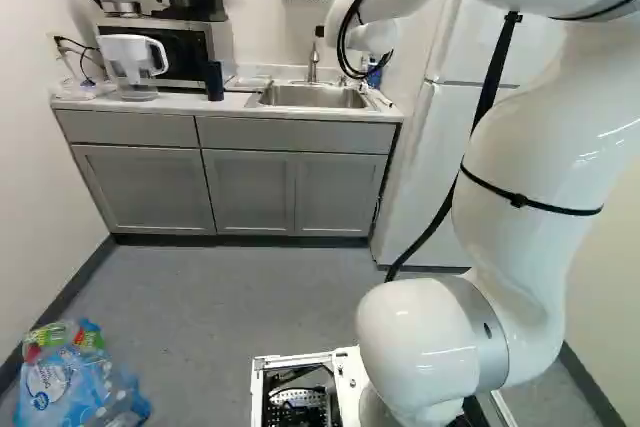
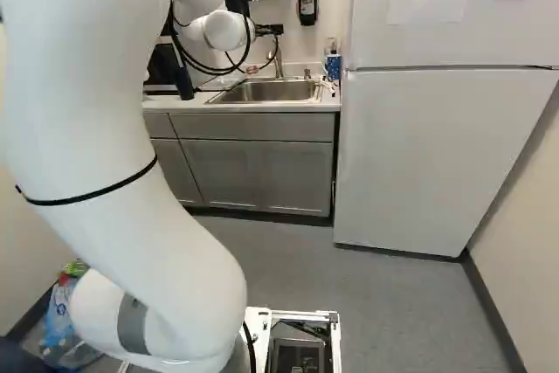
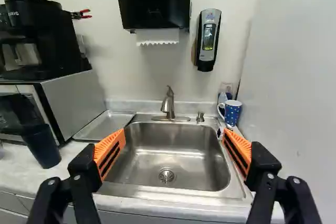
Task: Rinse the cup and place it in the tray
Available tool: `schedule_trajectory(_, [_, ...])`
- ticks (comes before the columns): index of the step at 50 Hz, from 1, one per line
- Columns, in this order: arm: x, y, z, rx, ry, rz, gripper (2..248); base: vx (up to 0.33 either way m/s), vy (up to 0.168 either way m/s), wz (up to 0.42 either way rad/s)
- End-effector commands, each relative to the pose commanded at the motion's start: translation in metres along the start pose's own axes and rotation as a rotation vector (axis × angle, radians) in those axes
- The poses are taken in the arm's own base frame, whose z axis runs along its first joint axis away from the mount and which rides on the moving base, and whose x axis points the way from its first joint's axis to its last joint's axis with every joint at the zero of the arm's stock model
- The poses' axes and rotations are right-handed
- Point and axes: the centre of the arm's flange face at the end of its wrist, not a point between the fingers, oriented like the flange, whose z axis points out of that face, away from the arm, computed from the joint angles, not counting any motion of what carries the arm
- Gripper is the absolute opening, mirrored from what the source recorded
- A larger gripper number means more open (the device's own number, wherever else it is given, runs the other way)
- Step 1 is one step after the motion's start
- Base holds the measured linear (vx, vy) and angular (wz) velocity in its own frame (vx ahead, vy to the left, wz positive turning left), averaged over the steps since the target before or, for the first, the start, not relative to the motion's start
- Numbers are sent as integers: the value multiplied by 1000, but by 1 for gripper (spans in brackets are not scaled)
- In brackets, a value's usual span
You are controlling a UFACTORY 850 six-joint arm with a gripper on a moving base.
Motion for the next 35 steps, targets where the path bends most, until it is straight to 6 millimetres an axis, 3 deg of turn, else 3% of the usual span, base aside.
schedule_trajectory(25, [0, 0, 0, 0, 0, 0, 247, 0, 0, 0])
schedule_trajectory(35, [0, 0, 0, 0, 0, 0, 247, 17, 22, 125])
